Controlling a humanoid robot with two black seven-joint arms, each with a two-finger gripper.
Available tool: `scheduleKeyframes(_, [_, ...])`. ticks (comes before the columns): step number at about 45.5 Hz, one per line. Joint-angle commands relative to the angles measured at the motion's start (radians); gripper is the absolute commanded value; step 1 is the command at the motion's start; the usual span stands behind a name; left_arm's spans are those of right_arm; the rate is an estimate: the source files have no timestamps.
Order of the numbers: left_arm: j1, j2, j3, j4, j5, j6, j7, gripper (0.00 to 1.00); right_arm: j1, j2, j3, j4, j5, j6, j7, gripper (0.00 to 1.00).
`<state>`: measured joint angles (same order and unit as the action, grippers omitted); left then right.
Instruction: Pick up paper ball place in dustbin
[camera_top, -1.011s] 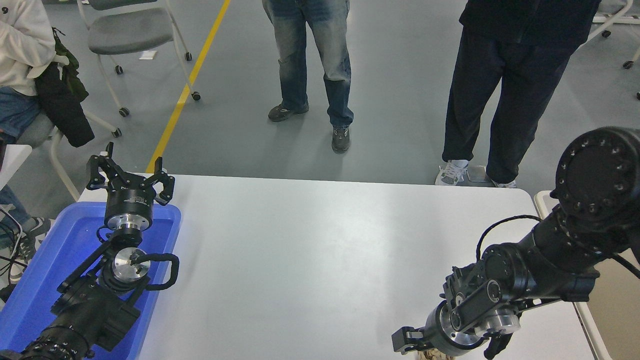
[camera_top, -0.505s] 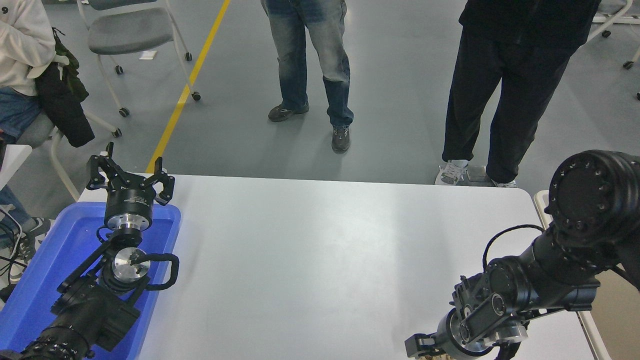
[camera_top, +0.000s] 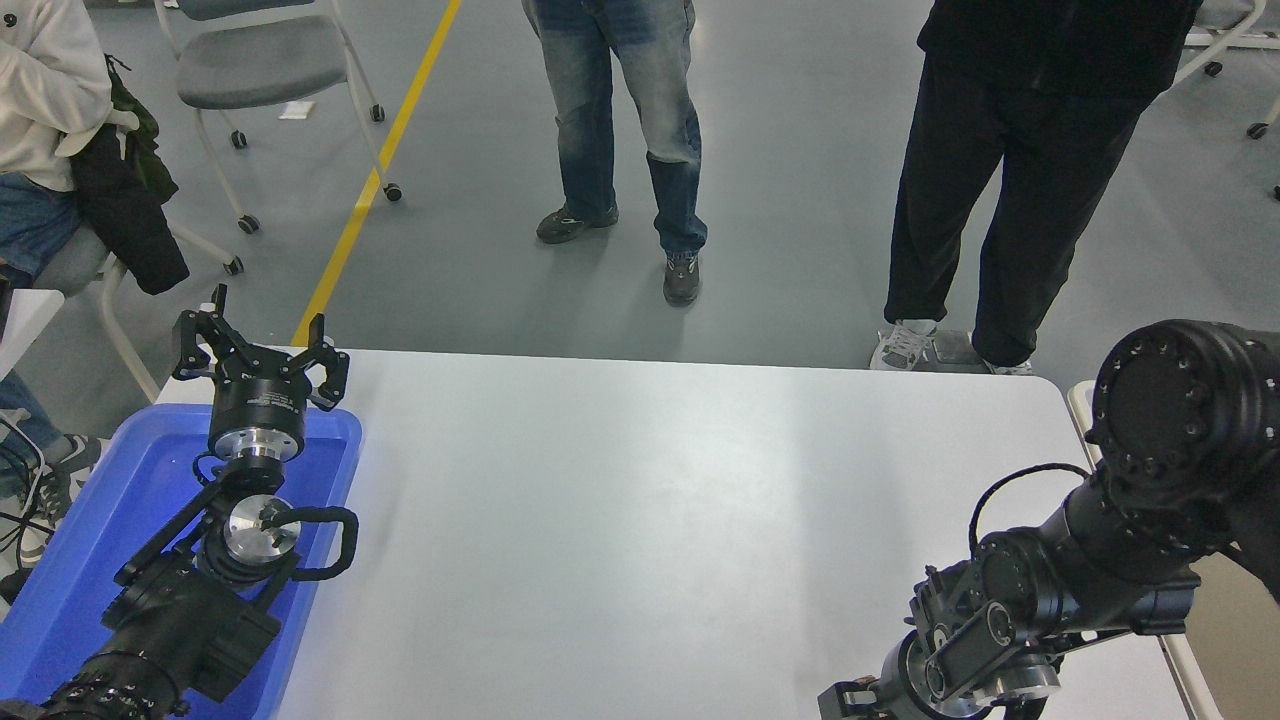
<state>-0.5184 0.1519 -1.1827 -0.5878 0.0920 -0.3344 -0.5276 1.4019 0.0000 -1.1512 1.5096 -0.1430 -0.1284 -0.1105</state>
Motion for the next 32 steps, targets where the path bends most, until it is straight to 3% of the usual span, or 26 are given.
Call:
scheduleKeyframes(1, [0.000, 0.000, 0.000, 0.000, 0.000, 0.000, 0.000, 0.99, -0.006, 0.000, 0.001, -0.003, -0.020, 0.000, 0.000, 0.40])
scheduleKeyframes(6, [0.000, 0.000, 0.000, 0.000, 0.000, 0.000, 0.000, 0.99, -0.009, 0.000, 0.001, -0.003, -0.021, 0.000, 0.000, 0.00])
scheduleKeyframes(32, [0.000, 0.000, 0.000, 0.000, 0.000, 0.000, 0.000, 0.99, 0.143, -0.041, -0.024, 0.086, -0.030, 0.032, 0.002, 0.00])
